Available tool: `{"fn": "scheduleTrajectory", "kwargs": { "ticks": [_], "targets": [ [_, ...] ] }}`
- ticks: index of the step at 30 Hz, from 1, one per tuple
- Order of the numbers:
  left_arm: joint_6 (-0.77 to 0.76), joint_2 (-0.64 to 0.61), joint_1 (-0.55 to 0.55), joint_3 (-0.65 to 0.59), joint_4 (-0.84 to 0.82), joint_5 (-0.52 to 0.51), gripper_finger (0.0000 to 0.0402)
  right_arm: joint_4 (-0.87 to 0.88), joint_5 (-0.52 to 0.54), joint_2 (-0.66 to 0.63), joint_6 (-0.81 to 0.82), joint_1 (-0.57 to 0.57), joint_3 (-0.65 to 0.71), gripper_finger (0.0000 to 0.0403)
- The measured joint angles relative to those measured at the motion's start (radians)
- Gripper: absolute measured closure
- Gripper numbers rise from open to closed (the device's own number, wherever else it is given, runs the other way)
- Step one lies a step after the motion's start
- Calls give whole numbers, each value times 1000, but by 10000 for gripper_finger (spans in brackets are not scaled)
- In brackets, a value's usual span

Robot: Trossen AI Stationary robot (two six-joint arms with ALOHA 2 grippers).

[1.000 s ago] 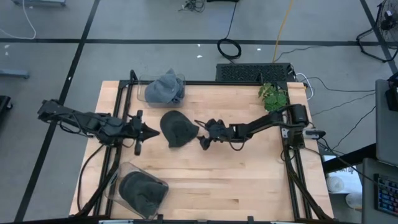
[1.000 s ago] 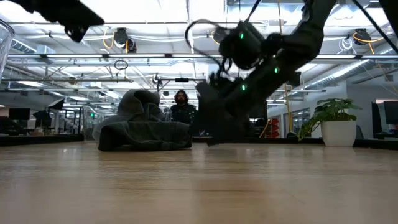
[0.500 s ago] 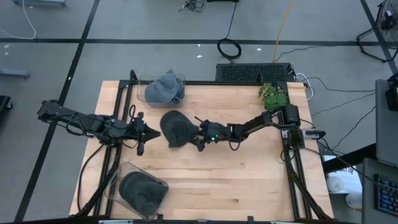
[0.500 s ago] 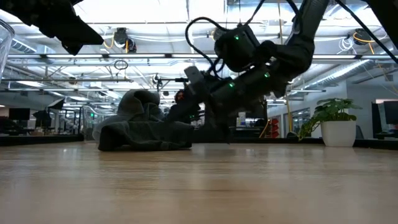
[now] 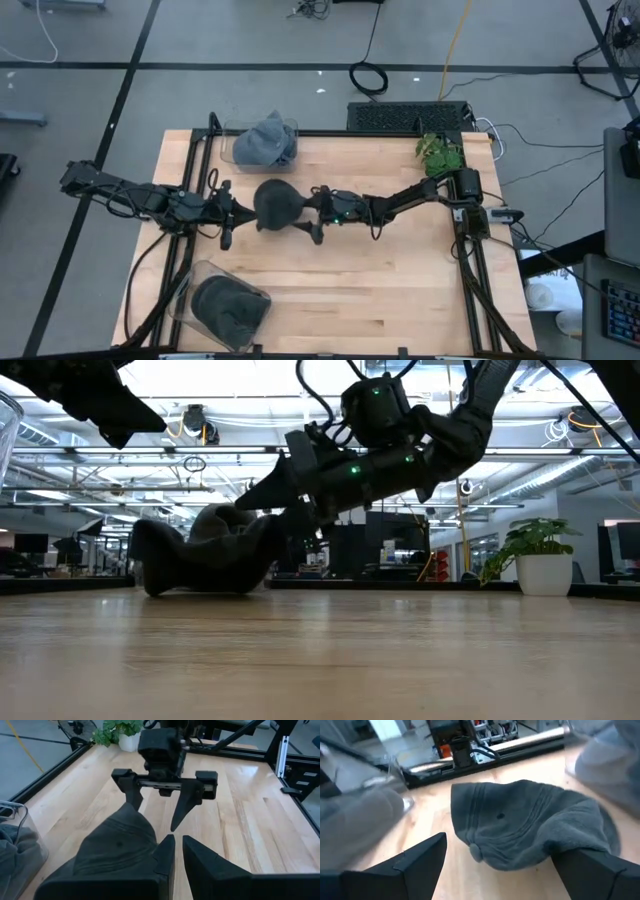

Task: Pick & Place hat
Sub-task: Put the black cap into the bottom transparent bin

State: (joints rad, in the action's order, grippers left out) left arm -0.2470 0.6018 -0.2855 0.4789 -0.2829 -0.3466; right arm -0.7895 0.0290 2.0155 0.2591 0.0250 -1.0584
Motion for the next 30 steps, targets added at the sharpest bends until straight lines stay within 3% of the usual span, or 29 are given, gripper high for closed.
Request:
{"fn": "scheduleTrajectory", "kwargs": {
  "ticks": [8, 13, 17, 25, 30],
  "targets": [
    [0, 0, 0, 0, 0, 0, 355, 16, 55, -31, -295, -25, -1, 67],
    [0, 0, 0, 0, 0, 0, 355, 166, 353, -101, -602, -74, -20, 67],
    [0, 0, 0, 0, 1, 0, 355, 256, 506, -132, -751, -80, -37, 67],
    [0, 0, 0, 0, 2, 0, 355, 130, 1065, -134, -1004, -89, -45, 67],
    [0, 0, 0, 0, 2, 0, 355, 142, 1092, -150, -916, -87, -42, 67]
  ]
}}
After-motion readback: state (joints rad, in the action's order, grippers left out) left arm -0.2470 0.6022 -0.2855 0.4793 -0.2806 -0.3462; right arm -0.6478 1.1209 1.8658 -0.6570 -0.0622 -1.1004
